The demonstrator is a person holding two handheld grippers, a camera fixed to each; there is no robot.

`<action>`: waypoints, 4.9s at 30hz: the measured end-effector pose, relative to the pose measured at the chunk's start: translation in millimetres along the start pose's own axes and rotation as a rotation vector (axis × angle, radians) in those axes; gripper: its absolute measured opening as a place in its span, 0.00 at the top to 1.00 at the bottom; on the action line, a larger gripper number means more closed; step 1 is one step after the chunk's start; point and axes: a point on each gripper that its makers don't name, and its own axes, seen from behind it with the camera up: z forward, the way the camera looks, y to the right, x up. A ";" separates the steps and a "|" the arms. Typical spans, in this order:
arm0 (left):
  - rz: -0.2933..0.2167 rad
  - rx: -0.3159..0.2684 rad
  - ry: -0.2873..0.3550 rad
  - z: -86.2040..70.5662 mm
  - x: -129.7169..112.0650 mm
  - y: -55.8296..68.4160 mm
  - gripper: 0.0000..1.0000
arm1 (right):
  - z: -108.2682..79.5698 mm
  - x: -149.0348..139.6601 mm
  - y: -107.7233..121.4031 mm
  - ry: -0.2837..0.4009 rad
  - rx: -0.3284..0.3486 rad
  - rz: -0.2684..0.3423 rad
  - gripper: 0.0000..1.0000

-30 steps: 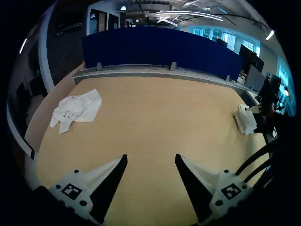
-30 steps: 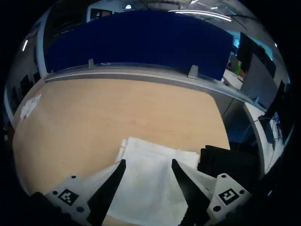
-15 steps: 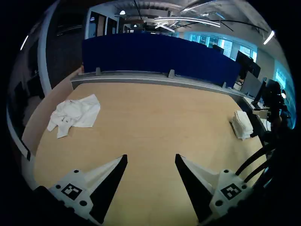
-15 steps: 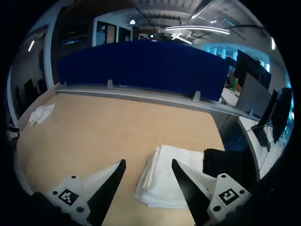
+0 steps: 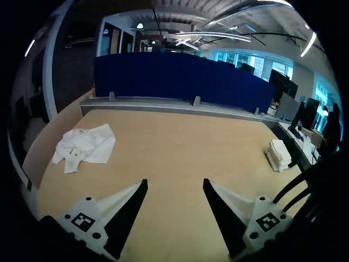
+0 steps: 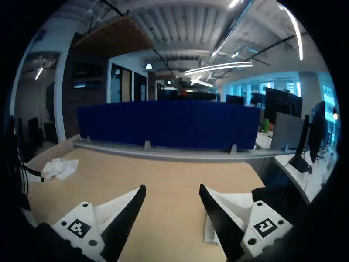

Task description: Fold towel

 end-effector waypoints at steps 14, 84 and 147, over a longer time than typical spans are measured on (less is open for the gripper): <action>-0.012 -0.013 0.159 6.6 42.5 -7.2 0.06 | -19.4 27.4 -36.9 0.139 -0.075 0.143 0.03; 0.096 0.124 0.574 88.1 -14.4 -95.2 0.06 | 41.5 -6.0 -140.0 0.067 0.056 0.015 0.01; 0.095 0.132 0.568 89.9 -14.8 -96.8 0.06 | 48.9 -128.1 23.2 0.253 -0.140 0.128 0.00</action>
